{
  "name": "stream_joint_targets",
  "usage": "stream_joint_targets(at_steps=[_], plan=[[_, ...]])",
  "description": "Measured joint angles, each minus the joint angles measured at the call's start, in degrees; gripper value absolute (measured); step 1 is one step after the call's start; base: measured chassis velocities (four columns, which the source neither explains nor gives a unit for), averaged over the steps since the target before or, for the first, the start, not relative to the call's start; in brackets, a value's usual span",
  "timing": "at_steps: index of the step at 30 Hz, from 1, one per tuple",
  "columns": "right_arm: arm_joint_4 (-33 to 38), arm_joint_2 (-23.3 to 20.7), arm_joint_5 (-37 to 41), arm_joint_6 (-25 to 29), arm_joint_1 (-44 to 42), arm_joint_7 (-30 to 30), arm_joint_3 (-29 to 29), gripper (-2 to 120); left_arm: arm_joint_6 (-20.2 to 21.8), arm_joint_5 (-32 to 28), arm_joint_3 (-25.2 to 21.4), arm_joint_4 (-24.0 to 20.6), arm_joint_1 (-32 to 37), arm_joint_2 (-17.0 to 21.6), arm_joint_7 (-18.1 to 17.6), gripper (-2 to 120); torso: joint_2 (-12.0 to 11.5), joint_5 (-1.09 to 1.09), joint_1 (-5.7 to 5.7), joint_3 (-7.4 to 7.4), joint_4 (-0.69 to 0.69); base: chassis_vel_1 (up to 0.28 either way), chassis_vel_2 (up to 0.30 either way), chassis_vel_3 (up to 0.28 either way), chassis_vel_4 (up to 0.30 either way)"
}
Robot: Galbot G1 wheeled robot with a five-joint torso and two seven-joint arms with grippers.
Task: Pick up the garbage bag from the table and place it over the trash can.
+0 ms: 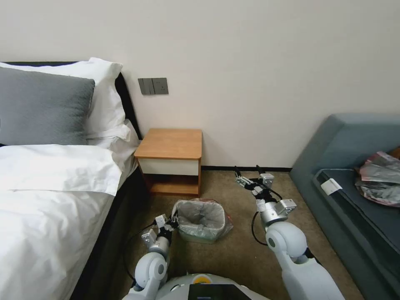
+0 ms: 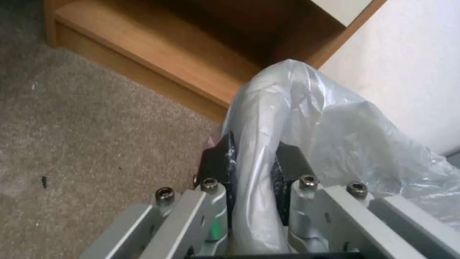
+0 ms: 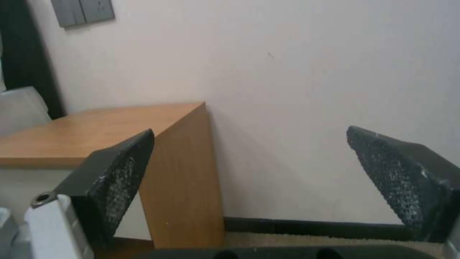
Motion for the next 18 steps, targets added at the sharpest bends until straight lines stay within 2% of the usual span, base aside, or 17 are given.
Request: stream_joint_targets(at_steps=[13, 18], plan=[[-0.5, 0.8, -0.7, -0.1, 0.2, -0.8, -1.0, 100, 0.9, 0.5, 0.5, -1.2, -0.5, -0.3, -0.4, 11, 0.0, 0.0, 0.0, 0.01, 0.0, 0.0, 0.0, 0.0, 0.0], [-0.9, 1.1, -2.3, 0.0, -0.3, -1.6, -2.2, 100, 0.7, 0.9, 0.5, -2.0, -0.4, -0.2, -0.3, 28, 0.0, 0.01, 0.0, 0.01, 0.0, 0.0, 0.0, 0.0, 0.0]])
